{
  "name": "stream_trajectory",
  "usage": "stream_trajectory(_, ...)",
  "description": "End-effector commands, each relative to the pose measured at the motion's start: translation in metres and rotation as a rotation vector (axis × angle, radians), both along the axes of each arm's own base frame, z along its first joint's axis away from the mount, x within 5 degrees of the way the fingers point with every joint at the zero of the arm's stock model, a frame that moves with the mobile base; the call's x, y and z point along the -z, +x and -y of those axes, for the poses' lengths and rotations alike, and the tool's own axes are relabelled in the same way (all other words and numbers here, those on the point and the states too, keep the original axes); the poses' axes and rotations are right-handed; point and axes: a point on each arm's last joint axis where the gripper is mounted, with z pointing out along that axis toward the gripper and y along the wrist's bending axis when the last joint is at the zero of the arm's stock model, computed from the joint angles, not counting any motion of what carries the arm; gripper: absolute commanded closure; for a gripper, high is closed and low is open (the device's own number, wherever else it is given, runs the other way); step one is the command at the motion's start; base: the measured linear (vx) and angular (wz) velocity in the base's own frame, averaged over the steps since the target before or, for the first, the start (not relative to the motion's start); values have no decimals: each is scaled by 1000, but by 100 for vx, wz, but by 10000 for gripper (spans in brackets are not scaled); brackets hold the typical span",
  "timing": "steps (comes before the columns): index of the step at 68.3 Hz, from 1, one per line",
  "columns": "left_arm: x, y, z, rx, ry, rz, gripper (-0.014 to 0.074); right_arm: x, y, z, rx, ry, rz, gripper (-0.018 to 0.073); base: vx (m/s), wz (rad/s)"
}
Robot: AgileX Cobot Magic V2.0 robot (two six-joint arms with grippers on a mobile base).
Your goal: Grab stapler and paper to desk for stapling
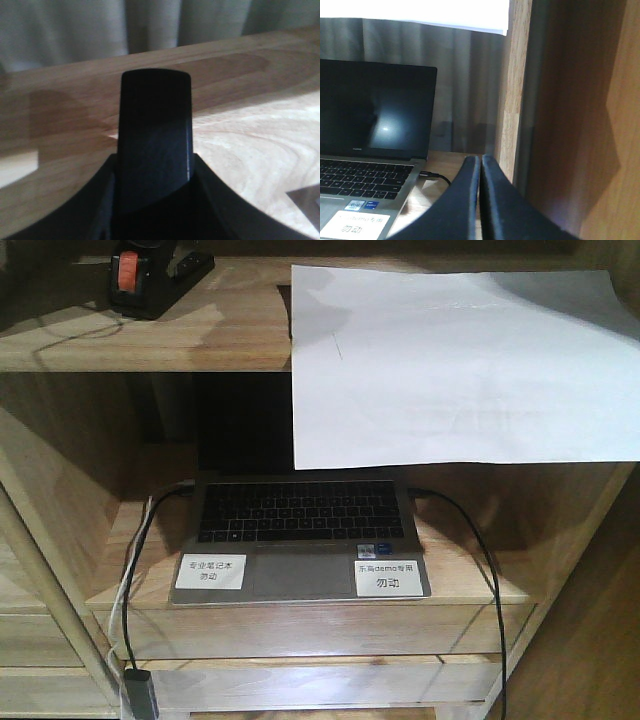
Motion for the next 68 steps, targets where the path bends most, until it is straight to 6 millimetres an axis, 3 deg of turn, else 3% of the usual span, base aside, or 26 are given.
stream_trajectory(1, -42, -26, -7, 24, -73, 159, 604, 1, 0, 0, -4, 1, 55, 568, 0, 0)
stream_trajectory(22, -96, -89, -35, 31, -101, 314, 604, 1, 0, 0, -4, 1, 55, 568, 0, 0)
stream_trajectory(31, -105, -113, -45, 44, -63, 319, 603, 1, 0, 0, -4, 1, 55, 568, 0, 0)
stream_trajectory(49, -82, -158, -63, 72, -46, 337, 603, 1, 0, 0, -4, 1, 55, 568, 0, 0)
stream_trajectory(68, -46, -232, -89, 112, -112, 373, 603, 1, 0, 0, -4, 1, 55, 568, 0, 0)
